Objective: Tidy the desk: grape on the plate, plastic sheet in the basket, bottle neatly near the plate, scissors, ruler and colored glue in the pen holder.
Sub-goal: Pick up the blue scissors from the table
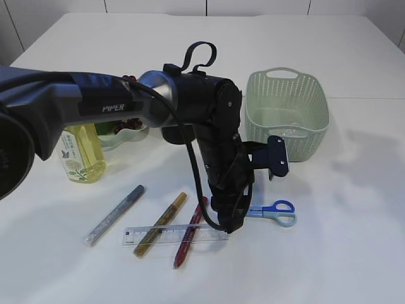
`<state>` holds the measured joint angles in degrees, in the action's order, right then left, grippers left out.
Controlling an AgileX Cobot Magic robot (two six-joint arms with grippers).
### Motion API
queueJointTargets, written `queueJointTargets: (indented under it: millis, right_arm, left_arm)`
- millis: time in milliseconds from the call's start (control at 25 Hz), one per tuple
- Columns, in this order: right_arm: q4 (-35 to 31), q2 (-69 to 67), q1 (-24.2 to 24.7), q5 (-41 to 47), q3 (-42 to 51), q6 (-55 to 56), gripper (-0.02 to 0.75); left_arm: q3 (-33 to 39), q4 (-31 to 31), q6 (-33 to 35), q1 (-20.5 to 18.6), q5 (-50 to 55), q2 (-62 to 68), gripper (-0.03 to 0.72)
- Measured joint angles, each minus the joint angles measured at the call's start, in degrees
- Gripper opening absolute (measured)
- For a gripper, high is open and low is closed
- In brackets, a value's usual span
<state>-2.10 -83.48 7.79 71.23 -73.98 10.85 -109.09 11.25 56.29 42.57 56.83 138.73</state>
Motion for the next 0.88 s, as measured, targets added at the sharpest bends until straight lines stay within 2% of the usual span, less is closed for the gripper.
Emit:
queueJointTargets:
  millis: [400, 640, 880]
  right_arm:
    - [0.00, 0.00, 0.00, 0.00, 0.00, 0.00, 0.475]
    - [0.00, 0.00, 0.00, 0.00, 0.00, 0.00, 0.475]
    - [0.00, 0.00, 0.00, 0.00, 0.00, 0.00, 0.475]
  left_arm:
    - [0.00, 1.51, 0.00, 0.00, -0.10, 0.13, 0.305]
    - [-0.18, 0.92, 0.00, 0.00, -0.10, 0.30, 0.220]
    - [-0.23, -0.24, -0.10, 0.00, -0.18, 0.39, 0.202]
